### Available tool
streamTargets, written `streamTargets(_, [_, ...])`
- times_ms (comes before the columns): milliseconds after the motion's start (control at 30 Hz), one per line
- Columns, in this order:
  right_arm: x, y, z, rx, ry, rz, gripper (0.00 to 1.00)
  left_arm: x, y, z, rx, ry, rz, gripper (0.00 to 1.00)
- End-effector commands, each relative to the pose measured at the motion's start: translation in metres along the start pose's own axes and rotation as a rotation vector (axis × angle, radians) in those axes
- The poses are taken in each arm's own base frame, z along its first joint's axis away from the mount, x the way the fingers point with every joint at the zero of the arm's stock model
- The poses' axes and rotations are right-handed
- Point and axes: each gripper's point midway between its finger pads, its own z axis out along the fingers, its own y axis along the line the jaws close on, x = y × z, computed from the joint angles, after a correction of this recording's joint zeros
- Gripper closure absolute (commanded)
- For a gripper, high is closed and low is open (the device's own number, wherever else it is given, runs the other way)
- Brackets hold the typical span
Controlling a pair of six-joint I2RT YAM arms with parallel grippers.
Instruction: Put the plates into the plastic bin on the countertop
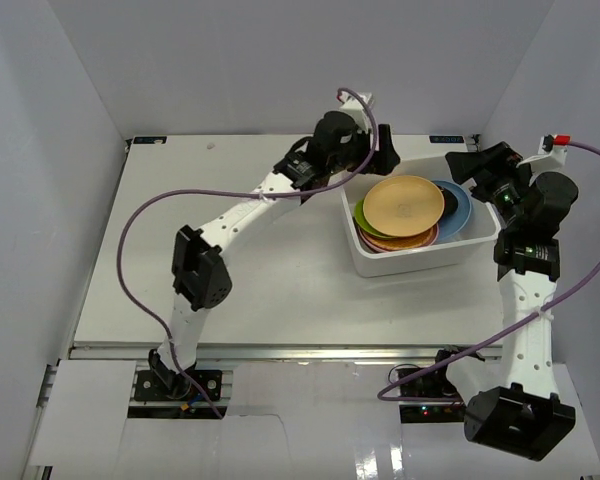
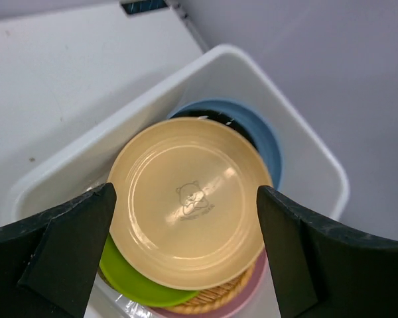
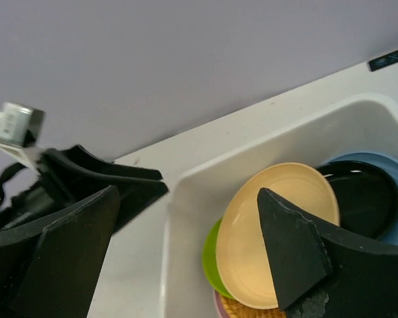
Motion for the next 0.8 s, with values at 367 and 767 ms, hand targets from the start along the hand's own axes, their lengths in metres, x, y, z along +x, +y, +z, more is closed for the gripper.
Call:
streamTargets(367, [0.041,0.178,-0.07,-0.807,0.182,-0.063,0.1,-0.111,-0.025,-0.285,-0.008,-0.505,0.071,0.02])
streamTargets(767, [0.087,0.133,-0.082,-0.642,0.029,-0.181,0.1,0.002,0.037,-0.365,-0.116,-0.41,0.012,0.02])
